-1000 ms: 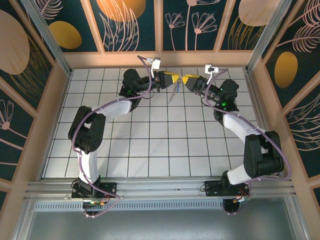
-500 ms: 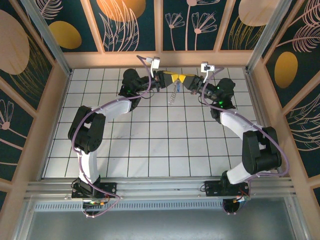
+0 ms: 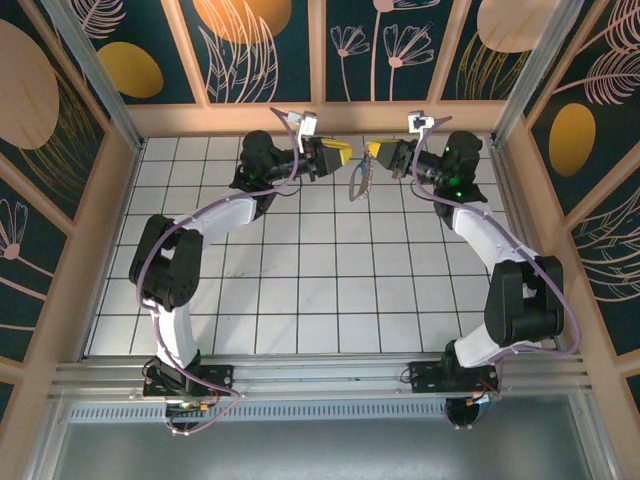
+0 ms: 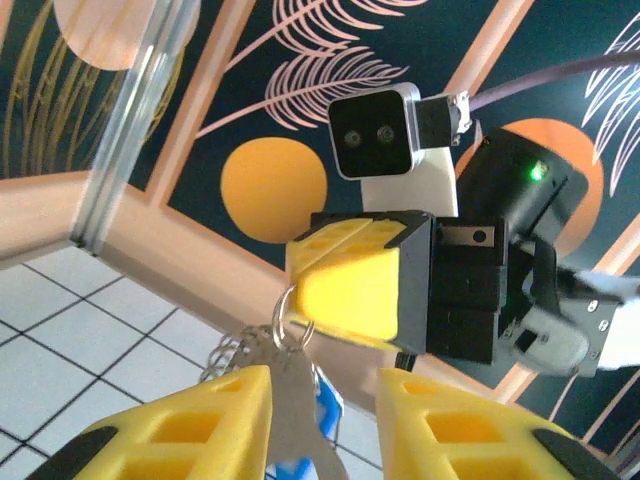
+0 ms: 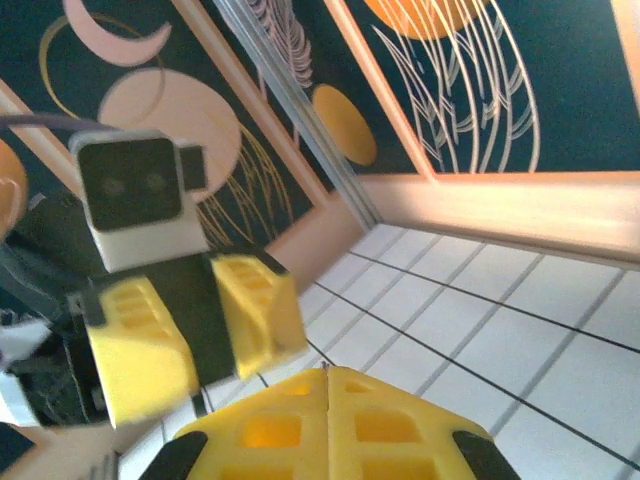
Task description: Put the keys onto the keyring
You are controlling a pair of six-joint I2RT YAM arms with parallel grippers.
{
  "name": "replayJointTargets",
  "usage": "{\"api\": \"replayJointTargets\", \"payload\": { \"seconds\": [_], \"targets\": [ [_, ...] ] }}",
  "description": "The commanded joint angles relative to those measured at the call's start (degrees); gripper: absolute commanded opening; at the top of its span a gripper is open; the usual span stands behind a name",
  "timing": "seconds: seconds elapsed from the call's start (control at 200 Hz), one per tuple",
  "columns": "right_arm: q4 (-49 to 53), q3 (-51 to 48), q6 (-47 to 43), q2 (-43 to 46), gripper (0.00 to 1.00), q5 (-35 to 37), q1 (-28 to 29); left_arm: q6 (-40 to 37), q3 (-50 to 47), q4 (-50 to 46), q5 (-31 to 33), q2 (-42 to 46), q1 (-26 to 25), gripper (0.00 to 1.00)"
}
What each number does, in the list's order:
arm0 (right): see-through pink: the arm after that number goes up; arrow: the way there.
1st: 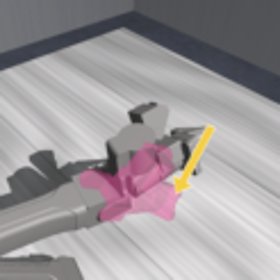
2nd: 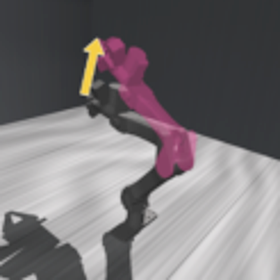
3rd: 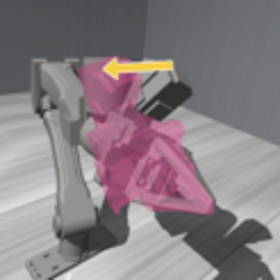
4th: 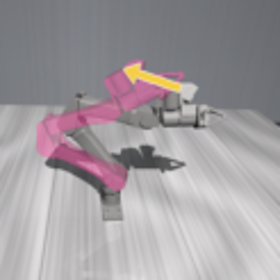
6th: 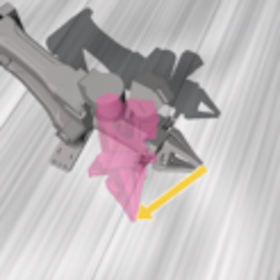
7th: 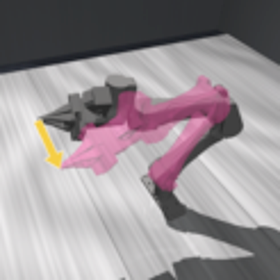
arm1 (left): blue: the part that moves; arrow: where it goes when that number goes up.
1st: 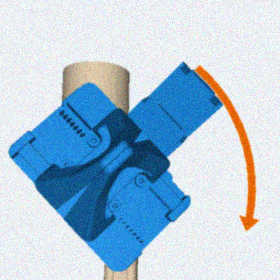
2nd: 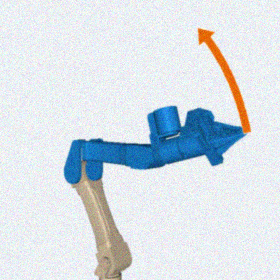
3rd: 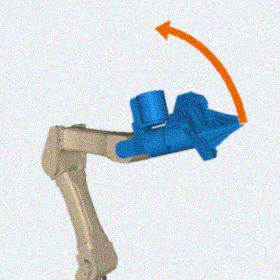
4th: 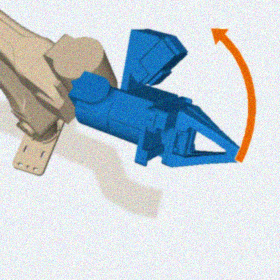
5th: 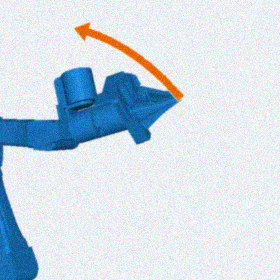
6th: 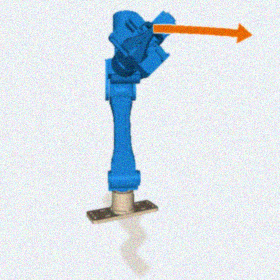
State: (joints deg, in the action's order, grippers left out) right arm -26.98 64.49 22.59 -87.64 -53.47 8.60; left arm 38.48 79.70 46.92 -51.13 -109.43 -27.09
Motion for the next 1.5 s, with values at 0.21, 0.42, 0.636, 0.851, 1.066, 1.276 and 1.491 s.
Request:
{"api": "replayJointTargets", "payload": {
  "seconds": [0.21, 0.42, 0.636, 0.851, 1.066, 1.276, 1.491],
  "targets": [
    [36.6, 15.5, -28.8, -3.3, 0.0, -4.0, -0.2, -12.8, 6.5, -15.3, -4.4, 1.7, 2.2, 0.36],
    [47.8, 21.7, -36.1, -5.5, 0.0, -3.3, 0.3, -16.9, 8.9, -20.8, -7.9, -0.5, 2.2, 0.37],
    [52.5, 24.3, -39.5, -6.9, 0.0, -5.1, 1.5, -17.6, 9.4, -21.5, -12.0, -2.1, 1.9, 0.36],
    [52.9, 24.5, -40.3, -7.3, 0.0, -7.6, 2.6, -21.6, 10.5, -25.7, -13.7, -2.9, 0.4, 0.37],
    [53.0, 24.4, -40.7, -7.4, 0.0, -8.9, 3.1, -21.9, 11.2, -25.8, -15.5, -3.6, -0.6, 0.37],
    [53.1, 24.3, -40.8, -7.4, 0.0, -9.5, 3.3, -22.1, 11.5, -26.0, -15.4, -4.0, -0.9, 0.36],
    [53.1, 24.1, -41.3, -7.0, 0.0, -10.1, 3.3, -22.7, 11.1, -26.0, -15.2, -3.8, -0.9, 0.36]
  ]
}}
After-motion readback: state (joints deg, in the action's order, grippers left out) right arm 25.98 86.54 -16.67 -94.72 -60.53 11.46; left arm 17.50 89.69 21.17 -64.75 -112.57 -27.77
